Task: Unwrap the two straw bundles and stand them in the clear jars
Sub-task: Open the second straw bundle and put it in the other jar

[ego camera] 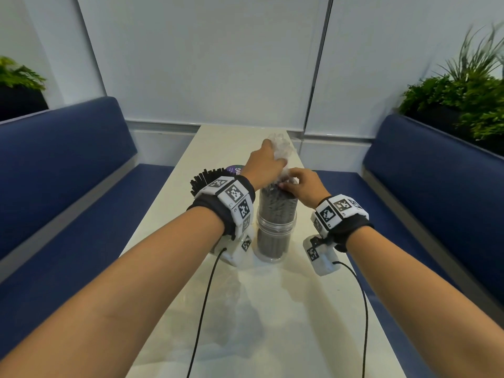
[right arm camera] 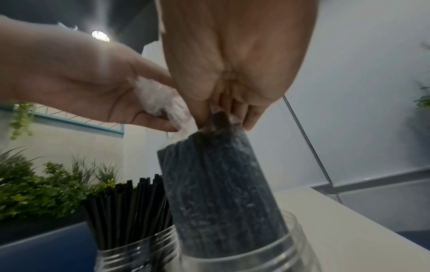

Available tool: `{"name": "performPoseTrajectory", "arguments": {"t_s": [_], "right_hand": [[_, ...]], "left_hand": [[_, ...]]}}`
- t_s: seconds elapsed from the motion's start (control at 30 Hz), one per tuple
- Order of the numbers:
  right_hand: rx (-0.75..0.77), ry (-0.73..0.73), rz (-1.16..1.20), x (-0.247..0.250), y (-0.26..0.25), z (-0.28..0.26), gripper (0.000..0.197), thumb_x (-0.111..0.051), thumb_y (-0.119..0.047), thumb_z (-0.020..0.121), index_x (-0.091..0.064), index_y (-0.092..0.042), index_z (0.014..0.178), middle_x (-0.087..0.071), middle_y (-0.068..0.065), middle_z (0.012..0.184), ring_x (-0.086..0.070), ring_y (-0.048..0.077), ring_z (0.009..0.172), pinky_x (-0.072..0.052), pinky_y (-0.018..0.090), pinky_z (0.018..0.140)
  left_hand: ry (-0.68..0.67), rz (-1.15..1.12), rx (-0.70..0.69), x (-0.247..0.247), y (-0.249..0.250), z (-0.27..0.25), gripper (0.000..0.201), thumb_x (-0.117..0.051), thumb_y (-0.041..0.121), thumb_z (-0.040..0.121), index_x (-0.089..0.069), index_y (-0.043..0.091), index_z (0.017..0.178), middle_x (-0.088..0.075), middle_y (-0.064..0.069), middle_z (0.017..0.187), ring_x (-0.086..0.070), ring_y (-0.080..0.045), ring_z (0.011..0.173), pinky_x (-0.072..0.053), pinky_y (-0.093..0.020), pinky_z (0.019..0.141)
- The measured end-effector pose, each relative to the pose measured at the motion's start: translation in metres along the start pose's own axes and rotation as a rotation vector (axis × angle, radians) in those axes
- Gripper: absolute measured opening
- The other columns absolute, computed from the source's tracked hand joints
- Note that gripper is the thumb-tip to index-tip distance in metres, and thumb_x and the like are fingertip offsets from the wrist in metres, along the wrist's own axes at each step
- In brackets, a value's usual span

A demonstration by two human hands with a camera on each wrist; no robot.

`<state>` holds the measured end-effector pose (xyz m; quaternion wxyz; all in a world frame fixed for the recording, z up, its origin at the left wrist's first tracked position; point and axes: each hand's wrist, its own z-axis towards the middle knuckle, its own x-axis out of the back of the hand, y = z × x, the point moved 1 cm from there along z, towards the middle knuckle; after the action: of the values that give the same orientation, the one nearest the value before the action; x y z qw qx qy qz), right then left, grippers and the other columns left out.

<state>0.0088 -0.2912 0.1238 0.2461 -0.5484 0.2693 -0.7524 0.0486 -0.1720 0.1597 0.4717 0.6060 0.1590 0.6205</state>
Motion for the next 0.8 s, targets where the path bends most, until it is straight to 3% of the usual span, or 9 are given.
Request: {"name": "performPoseTrajectory", "arguments": {"t_s": [0.1, 0.2, 0.3, 0.4, 0.5, 0.6, 0.67, 0.73, 0.8], "right_hand": [[-0.019, 0.079, 0.033, -0.004, -0.004, 0.003, 0.011, -0.063, -0.004, 0.080, -0.062, 0.005, 0.087, -0.061, 0.016, 0.086, -0.055, 0.025, 0.083, -0.044, 0.034, 0.077], [-0.029, 0.138, 0.005, -0.006, -0.002, 0.004, 0.017, -0.057, -0.003, 0.082, -0.054, 0.013, 0.077, -0.055, 0.020, 0.075, -0.048, 0.027, 0.074, -0.043, 0.035, 0.069], [-0.010, 0.232, 0.083, -0.006, -0.001, 0.000, 0.015, -0.053, -0.001, 0.084, -0.064, 0.003, 0.094, -0.068, 0.022, 0.097, -0.060, 0.030, 0.090, -0.050, 0.042, 0.087], [0.006, 0.100, 0.193, -0.007, -0.005, -0.006, 0.040, -0.051, -0.001, 0.085, -0.050, -0.007, 0.125, -0.057, 0.015, 0.126, -0.053, 0.024, 0.113, -0.040, 0.030, 0.097], [0.021, -0.230, 0.102, -0.016, -0.011, -0.010, 0.062, -0.062, -0.022, 0.072, -0.040, -0.013, 0.129, -0.052, 0.015, 0.128, -0.050, 0.030, 0.116, -0.041, 0.043, 0.102], [0.017, -0.228, -0.027, -0.018, -0.009, -0.006, 0.073, -0.071, -0.054, 0.055, -0.046, -0.018, 0.113, -0.058, 0.011, 0.112, -0.057, 0.027, 0.102, -0.049, 0.047, 0.091], [0.024, -0.141, -0.080, -0.016, 0.000, -0.001, 0.081, -0.063, -0.073, 0.054, -0.046, -0.023, 0.115, -0.058, 0.007, 0.111, -0.056, 0.026, 0.101, -0.048, 0.048, 0.090], [0.017, -0.108, -0.128, -0.014, 0.001, 0.000, 0.067, -0.060, -0.062, 0.069, -0.046, -0.018, 0.118, -0.057, 0.012, 0.113, -0.054, 0.030, 0.103, -0.045, 0.049, 0.093], [-0.008, -0.105, -0.116, -0.013, -0.007, -0.003, 0.039, -0.054, -0.029, 0.088, -0.050, -0.006, 0.118, -0.058, 0.020, 0.118, -0.054, 0.036, 0.108, -0.043, 0.048, 0.097]], "left_hand": [[-0.097, 0.077, -0.020, -0.003, -0.001, 0.003, 0.077, -0.071, 0.025, 0.075, -0.027, 0.008, 0.135, -0.046, -0.019, 0.130, -0.050, -0.036, 0.117, -0.043, -0.034, 0.085], [-0.176, 0.245, 0.003, -0.001, -0.005, -0.001, 0.081, -0.071, 0.021, 0.073, -0.022, 0.010, 0.136, -0.050, -0.022, 0.122, -0.054, -0.039, 0.109, -0.047, -0.039, 0.081], [-0.196, 0.369, 0.004, 0.001, -0.012, -0.005, 0.053, -0.061, 0.016, 0.082, -0.039, 0.002, 0.129, -0.059, -0.021, 0.116, -0.058, -0.037, 0.106, -0.044, -0.033, 0.077], [-0.100, 0.257, 0.017, 0.006, -0.019, -0.003, 0.032, -0.046, 0.008, 0.085, -0.051, 0.000, 0.116, -0.063, -0.023, 0.109, -0.066, -0.036, 0.087, -0.055, -0.035, 0.069], [0.015, 0.101, 0.031, 0.010, -0.013, -0.005, 0.038, -0.042, 0.004, 0.087, -0.044, 0.003, 0.125, -0.058, -0.024, 0.114, -0.066, -0.041, 0.090, -0.057, -0.048, 0.079], [0.032, 0.074, 0.004, 0.005, -0.008, -0.007, 0.040, -0.041, 0.004, 0.087, -0.042, 0.006, 0.126, -0.059, -0.025, 0.114, -0.065, -0.041, 0.093, -0.055, -0.047, 0.084], [0.033, 0.052, 0.016, 0.003, -0.008, -0.005, 0.042, -0.043, 0.005, 0.087, -0.042, 0.006, 0.128, -0.059, -0.023, 0.116, -0.063, -0.038, 0.097, -0.054, -0.039, 0.080], [-0.008, 0.071, 0.025, 0.004, -0.007, -0.004, 0.044, -0.048, 0.011, 0.085, -0.043, 0.008, 0.129, -0.059, -0.017, 0.116, -0.061, -0.033, 0.095, -0.048, -0.031, 0.070], [-0.087, 0.130, 0.007, 0.005, -0.004, -0.003, 0.050, -0.057, 0.022, 0.080, -0.045, 0.011, 0.127, -0.059, -0.013, 0.114, -0.060, -0.030, 0.096, -0.046, -0.029, 0.071]]}}
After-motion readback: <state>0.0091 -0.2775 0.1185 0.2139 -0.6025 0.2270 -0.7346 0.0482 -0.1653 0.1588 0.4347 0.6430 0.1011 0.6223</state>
